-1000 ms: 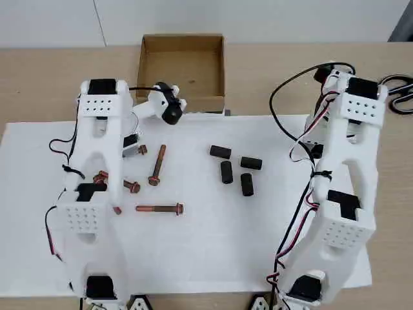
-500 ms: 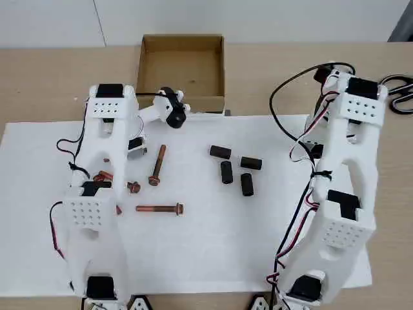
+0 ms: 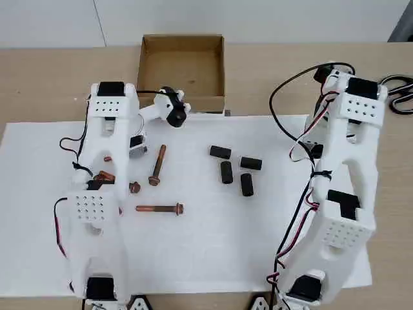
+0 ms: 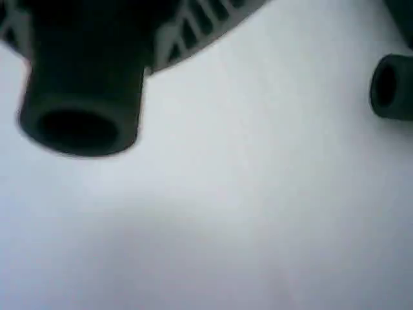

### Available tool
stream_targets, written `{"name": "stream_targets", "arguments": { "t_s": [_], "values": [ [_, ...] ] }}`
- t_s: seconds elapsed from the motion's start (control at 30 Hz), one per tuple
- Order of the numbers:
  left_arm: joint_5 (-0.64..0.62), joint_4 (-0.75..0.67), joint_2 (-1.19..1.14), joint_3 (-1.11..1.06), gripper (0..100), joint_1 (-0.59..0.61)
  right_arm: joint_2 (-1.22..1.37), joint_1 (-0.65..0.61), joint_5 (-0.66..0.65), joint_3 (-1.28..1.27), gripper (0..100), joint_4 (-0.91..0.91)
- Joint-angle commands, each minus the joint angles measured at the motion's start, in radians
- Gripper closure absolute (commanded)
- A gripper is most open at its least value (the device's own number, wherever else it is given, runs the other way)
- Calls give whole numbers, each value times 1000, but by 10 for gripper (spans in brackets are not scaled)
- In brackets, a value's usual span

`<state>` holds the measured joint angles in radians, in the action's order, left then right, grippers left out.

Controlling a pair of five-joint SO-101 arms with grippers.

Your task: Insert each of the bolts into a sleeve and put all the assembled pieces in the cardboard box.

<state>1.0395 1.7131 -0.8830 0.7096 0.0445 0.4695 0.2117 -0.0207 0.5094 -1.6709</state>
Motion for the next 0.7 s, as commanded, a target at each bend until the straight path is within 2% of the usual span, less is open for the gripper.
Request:
{"name": "stream_targets", "arguments": {
  "t_s": [0.0, 0.37, 0.53, 0.67],
  "values": [
    [3, -3, -31, 19, 995, -5, -77, 2, -12, 6, 996, -8],
    [-3, 40, -2, 41, 994, -3, -77, -24, -12, 6, 996, -8],
    [-6, 40, 141, 41, 994, 5, -90, -73, -14, 6, 996, -10],
    [-71, 40, 330, -4, 994, -3, -186, -87, -15, 6, 995, -10]
  ]
}}
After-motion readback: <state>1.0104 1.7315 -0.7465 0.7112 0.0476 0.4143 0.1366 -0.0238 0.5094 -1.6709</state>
